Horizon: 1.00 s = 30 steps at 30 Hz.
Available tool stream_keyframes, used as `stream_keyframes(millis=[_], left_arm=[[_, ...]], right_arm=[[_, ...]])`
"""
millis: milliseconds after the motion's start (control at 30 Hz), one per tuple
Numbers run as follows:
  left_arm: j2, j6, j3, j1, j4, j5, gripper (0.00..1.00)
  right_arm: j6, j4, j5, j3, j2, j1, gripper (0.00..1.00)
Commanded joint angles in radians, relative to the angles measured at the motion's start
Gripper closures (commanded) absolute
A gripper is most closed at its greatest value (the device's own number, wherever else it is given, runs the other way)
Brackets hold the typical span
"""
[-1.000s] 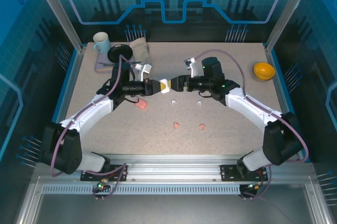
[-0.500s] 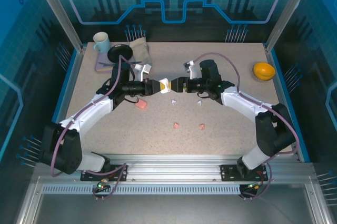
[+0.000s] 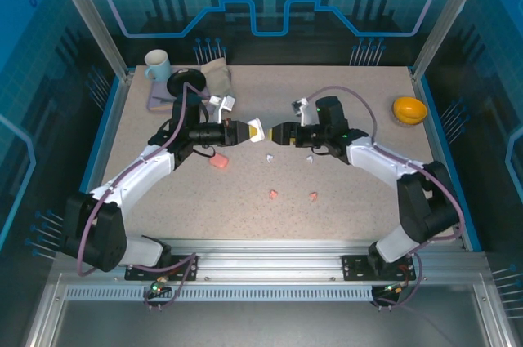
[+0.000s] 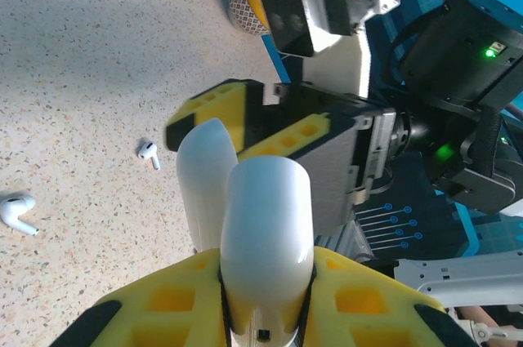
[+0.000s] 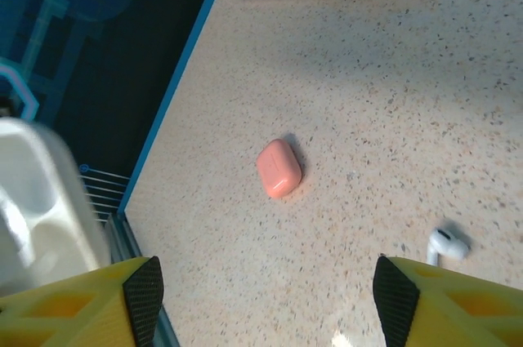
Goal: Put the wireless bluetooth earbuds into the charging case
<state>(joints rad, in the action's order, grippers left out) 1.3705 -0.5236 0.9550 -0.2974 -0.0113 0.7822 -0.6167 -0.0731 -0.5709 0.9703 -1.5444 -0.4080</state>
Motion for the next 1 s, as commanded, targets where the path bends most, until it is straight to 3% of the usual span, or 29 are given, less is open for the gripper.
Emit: stream_keyframes(millis=[0, 300, 967], left_arm=[[-0.017, 0.014, 0.028, -0.005, -0.006, 0.033, 0.9], [-0.007, 0.003, 0.039, -0.008, -0.017, 0.057, 0.9], [0.02, 0.0, 0.065, -0.028, -0.023, 0.068, 0.9]], right_arm=[[-0.033, -0.048, -0.108, -0.03, 0.067, 0.038, 0.31], [-0.045, -0.091, -0.218, 0.033, 0.024, 0.0, 0.5], [-0.069, -0.137, -0.236, 0.093, -0.069, -0.04, 0.61]])
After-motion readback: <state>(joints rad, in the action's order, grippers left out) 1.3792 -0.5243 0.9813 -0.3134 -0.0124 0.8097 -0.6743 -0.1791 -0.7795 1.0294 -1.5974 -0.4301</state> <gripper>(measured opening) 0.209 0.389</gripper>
